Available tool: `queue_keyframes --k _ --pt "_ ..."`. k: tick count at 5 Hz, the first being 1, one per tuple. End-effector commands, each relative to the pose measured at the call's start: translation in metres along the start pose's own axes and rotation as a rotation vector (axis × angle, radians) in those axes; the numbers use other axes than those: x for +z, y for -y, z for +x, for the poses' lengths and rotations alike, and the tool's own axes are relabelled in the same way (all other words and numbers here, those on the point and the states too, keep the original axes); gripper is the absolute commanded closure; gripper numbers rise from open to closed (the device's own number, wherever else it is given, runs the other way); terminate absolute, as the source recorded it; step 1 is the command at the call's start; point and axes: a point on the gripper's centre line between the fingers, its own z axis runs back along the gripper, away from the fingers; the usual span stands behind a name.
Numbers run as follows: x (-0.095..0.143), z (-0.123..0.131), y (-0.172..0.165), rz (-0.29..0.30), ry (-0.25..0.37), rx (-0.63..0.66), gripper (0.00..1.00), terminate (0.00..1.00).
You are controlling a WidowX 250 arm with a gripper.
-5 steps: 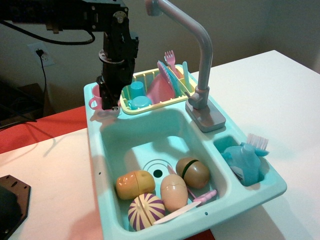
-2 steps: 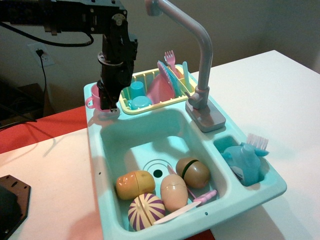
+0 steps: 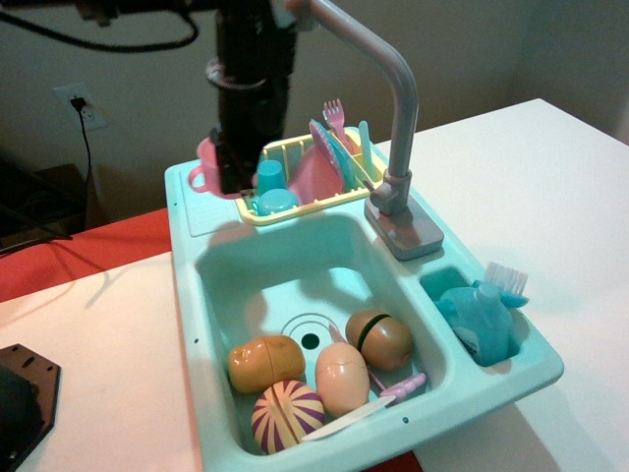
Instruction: Put cup from counter to sink
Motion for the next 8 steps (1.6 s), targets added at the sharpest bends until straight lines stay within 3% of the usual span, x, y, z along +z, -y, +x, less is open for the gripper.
queue_keyframes --k 1,3,4,7,8 --pt "0.033 0.011 0.020 -0.020 0.081 0.000 1.00 0.00" --pt "0.016 0.031 0.081 -0.062 0.046 -0.078 1.00 0.00" --pt "0.001 0.038 0.092 -0.062 0.030 -0.088 1.00 0.00" --pt "-0.038 0.040 0.085 -0.030 -0.012 -0.052 1.00 0.00" --pt "-0.031 0.035 0.083 -0.017 -0.015 -0.034 0.00 0.00"
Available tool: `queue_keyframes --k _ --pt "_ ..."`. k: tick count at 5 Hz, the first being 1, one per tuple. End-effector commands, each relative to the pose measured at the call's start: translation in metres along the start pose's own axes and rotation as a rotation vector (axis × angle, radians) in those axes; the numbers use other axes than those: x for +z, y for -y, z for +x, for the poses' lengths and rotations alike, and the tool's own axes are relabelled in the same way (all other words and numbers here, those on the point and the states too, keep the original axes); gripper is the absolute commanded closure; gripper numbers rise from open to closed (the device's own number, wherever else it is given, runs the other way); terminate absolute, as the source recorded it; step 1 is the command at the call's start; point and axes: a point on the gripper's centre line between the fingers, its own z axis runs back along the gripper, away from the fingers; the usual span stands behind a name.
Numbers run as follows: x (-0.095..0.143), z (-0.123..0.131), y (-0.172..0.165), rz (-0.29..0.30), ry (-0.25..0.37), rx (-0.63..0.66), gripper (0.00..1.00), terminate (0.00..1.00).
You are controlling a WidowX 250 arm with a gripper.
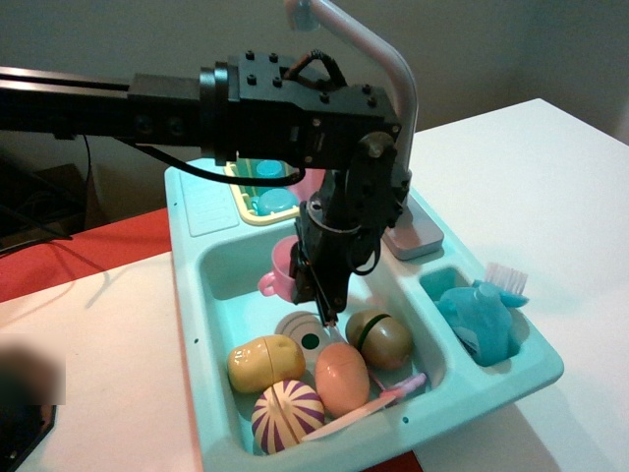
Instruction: Put cup from counter to sink
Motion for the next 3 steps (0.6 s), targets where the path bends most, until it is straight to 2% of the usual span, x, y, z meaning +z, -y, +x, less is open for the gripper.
queue_keyframes --k 1,2,3 --pt "0.028 -0.012 -0.002 0.025 0.059 0.026 0.00 0.00" --pt "0.027 -0.019 0.001 0.027 0.055 0.018 0.00 0.00" --pt "0.033 -0.026 -0.001 0.039 0.058 0.024 0.00 1.00"
